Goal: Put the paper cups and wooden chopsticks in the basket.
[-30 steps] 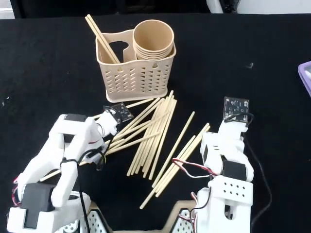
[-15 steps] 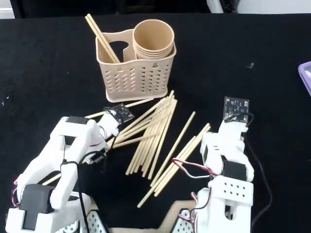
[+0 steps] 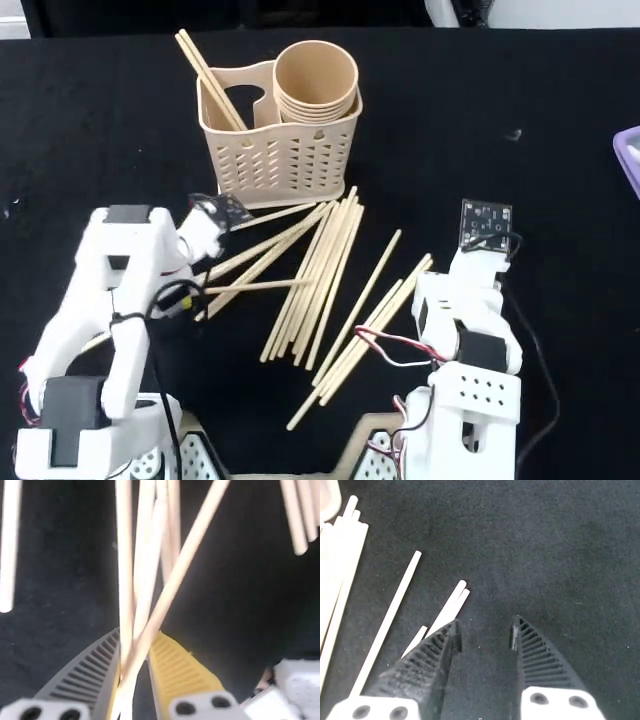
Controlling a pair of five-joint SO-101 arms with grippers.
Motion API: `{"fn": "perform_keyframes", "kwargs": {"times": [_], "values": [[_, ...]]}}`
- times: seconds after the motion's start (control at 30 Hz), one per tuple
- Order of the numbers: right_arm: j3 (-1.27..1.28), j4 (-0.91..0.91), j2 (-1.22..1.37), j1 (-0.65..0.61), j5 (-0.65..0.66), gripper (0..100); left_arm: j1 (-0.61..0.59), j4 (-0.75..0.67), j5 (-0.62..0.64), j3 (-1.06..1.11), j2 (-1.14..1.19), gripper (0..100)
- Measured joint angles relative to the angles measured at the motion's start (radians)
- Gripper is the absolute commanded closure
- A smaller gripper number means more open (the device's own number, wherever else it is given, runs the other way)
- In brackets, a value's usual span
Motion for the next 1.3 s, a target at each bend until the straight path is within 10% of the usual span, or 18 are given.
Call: {"fn": "perform_keyframes", "kwargs": {"times": [0.47, 0.77, 1.3], "values": [[0.000, 0.000, 0.000, 0.000, 0.000, 82.1, -0.230, 0.000, -0.316, 0.000, 0.000, 97], [0.000, 0.000, 0.000, 0.000, 0.000, 82.1, -0.292, -0.032, -0.318, 0.000, 0.000, 75], [0.000, 0.000, 0.000, 0.000, 0.000, 82.1, -0.272, -0.083, -0.164, 0.025, 0.009, 76]]}}
